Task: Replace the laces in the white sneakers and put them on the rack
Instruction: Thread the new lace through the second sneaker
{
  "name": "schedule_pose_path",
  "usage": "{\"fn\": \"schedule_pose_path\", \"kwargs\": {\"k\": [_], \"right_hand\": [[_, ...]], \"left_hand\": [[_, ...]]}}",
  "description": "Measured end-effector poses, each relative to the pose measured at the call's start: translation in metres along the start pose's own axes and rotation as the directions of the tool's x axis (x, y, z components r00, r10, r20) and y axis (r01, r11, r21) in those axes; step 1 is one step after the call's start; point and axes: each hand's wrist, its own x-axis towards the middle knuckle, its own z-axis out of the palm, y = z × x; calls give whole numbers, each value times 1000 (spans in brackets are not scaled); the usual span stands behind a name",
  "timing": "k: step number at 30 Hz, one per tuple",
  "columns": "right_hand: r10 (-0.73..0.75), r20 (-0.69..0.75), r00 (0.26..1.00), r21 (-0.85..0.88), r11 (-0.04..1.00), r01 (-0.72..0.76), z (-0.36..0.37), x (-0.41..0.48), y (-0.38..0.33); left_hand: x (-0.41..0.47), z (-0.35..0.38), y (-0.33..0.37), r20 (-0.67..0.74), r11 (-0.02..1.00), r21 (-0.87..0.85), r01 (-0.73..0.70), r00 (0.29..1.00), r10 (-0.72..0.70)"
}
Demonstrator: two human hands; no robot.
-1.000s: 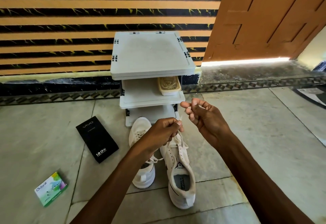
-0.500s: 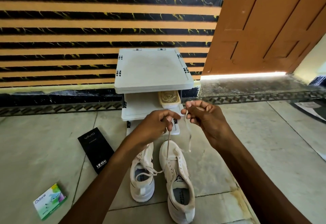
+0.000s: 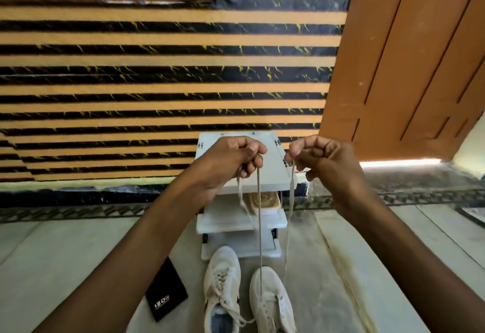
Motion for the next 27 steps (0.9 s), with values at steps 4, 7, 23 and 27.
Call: {"fn": "schedule_pose_path", "kwargs": {"k": [4, 7, 23, 27], "right_hand": [[-62, -18, 998, 18, 998, 62, 2, 14, -22], [-90, -31, 995, 28, 995, 91, 5, 18, -31], [85, -53, 995, 108, 991, -79, 9, -15, 13], [204, -12, 979, 45, 978, -204, 5, -39, 59]], "left_hand": [[1, -10, 39, -2, 996, 69, -52, 999, 52], [0, -16, 59, -7, 990, 109, -91, 996, 92], [-21, -10, 6, 79, 939, -342, -31, 995, 62], [-30, 9, -62, 46, 968, -245, 44, 998, -34]]}}
